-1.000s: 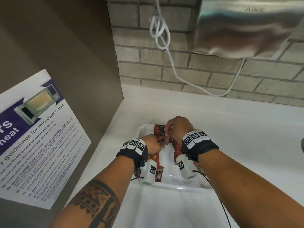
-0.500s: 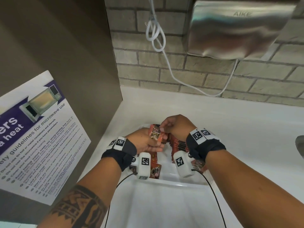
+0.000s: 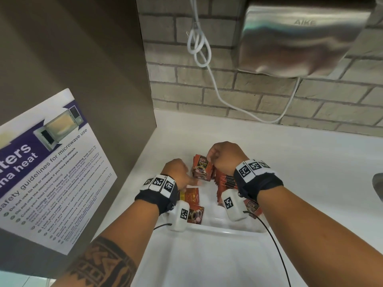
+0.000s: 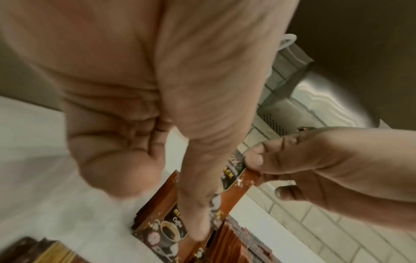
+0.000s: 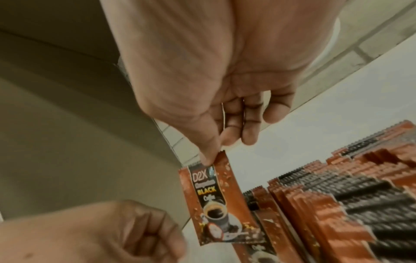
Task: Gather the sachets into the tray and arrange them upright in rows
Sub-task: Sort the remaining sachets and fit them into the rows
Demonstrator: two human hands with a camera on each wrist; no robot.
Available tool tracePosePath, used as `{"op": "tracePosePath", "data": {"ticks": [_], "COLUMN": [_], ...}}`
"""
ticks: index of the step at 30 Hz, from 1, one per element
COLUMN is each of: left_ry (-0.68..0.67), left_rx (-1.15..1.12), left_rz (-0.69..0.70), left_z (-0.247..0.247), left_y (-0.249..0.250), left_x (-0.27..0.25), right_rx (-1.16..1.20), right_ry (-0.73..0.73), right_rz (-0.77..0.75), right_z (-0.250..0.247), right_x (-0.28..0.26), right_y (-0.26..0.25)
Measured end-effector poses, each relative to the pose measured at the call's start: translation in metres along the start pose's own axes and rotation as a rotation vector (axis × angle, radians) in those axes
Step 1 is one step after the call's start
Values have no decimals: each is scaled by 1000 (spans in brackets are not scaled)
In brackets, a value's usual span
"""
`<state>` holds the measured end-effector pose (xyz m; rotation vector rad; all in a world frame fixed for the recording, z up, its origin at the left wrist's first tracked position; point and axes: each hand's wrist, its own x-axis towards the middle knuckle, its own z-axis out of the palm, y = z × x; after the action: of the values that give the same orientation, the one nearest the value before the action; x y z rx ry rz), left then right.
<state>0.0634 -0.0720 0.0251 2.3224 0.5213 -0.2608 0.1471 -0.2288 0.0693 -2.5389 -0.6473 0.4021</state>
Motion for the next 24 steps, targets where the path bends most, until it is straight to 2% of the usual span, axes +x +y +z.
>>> {"op": "tracePosePath", "data": {"ticks": [2,4,7,9,16,24], "left_ry": [9,-66,-259,-308,-354,-338], "left_rx": [200,291,261,251,313,287], "left_rz": [-24,16,79,127,131,76], "left_z": [2,7,18,23,31,37], "left_y": [0,1,3,5,9,4], "left_x": [3,8,12,13,27,43], "right_rx": [-53,-79,-98,-110,-205,-139], "right_ry": [-16,-29,-37,-50,-78,-28], "right_rz": [46,98,146,158,158,143], "right_z": [5,12,19,23,30,26], "right_x": [4,7,10,12,19,23], "right_y": [2,3,3,2,0,5]}}
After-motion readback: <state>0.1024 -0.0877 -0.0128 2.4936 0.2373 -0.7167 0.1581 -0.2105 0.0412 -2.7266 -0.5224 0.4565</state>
